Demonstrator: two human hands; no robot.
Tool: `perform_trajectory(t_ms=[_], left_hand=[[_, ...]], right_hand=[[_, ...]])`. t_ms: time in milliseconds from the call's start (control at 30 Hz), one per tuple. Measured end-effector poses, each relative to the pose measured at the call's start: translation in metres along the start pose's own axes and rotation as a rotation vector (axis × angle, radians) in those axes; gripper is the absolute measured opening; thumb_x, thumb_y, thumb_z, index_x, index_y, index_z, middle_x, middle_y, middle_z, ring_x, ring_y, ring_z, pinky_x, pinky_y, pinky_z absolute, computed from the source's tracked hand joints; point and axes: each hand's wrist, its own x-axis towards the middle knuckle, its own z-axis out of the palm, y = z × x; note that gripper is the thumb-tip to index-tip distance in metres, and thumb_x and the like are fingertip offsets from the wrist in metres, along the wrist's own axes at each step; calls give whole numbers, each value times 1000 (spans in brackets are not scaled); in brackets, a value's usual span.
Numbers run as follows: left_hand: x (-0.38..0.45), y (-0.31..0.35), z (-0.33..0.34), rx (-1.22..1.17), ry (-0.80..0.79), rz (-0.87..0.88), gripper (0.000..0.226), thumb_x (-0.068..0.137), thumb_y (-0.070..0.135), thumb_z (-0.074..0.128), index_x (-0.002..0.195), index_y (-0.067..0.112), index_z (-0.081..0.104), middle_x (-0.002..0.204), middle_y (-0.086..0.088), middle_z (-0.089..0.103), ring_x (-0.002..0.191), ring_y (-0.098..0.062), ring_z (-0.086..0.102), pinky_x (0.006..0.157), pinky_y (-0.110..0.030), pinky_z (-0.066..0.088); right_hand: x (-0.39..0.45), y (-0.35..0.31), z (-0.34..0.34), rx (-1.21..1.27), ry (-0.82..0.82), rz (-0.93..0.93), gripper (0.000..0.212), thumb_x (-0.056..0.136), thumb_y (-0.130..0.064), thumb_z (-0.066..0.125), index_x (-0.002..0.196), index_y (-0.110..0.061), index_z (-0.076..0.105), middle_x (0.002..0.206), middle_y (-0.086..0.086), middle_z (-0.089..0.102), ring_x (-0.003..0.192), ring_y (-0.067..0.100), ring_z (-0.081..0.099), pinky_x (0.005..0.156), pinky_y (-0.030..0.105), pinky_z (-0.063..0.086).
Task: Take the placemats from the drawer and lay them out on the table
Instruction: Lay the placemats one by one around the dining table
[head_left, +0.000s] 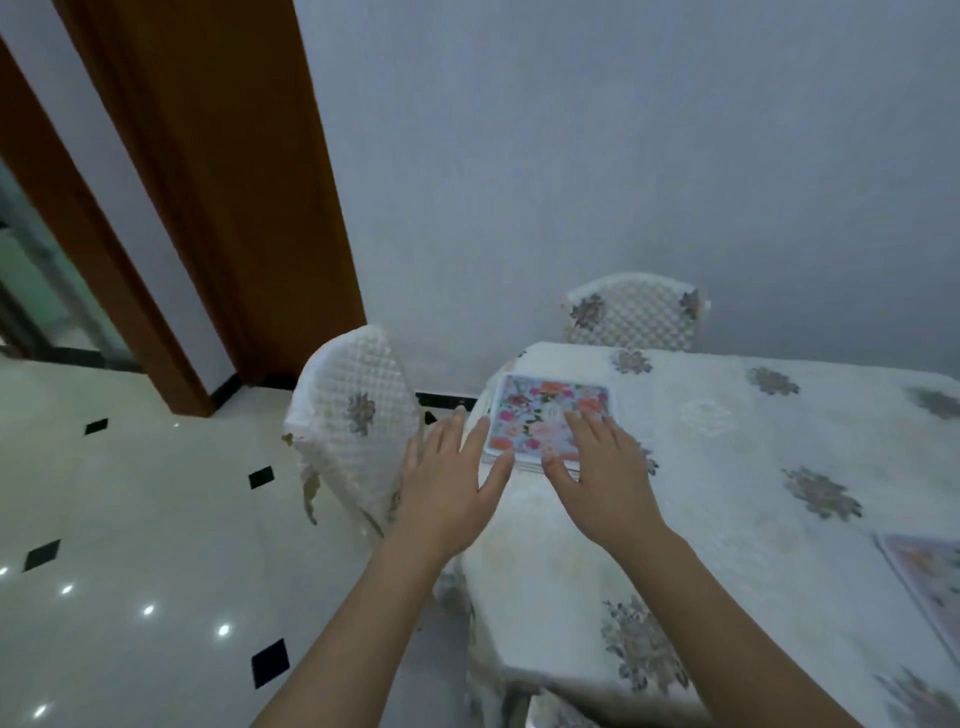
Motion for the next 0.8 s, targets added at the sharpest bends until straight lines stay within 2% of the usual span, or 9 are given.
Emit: perform_trajectory(t_ms=[167,300,433,600,800], left_hand=[[32,20,25,7,-22,-19,66,94,67,12,153,36,16,163,4,9,149,-17,6,121,-48,0],[43,31,48,16,-115,-7,64,97,63,15,154,34,14,163,2,9,149,-18,5,121,-46,-1],[73,36,62,21,-131,27,63,98,61,19,154,32,16,162,1,13,149,-17,9,121,-45,2],[123,27,88,-5,-145,79,63,97,62,20,152,31,23,161,1,18,147,-18,14,119,-48,12],[196,-9,127,-49,-219,118,59,99,58,24,151,31,24,161,1,17,148,-17,11,120,-44,7]], right_hand=[[32,35,5,6,-10,-15,64,97,-52,39,152,-22,23,160,-1,19,148,22,12,121,42,11],[38,57,16,30,-50,45,64,98,-50,39,152,-23,21,161,0,18,148,22,9,120,41,7],[54,78,24,21,-69,96,64,98,-50,38,153,-23,19,161,-3,16,149,20,7,120,42,7],[94,95,39,-12,-63,165,62,98,-49,38,151,-22,24,159,0,22,148,23,12,121,45,10],[154,101,75,-73,-116,262,66,97,-50,40,153,-22,20,160,1,20,148,24,12,121,44,11]])
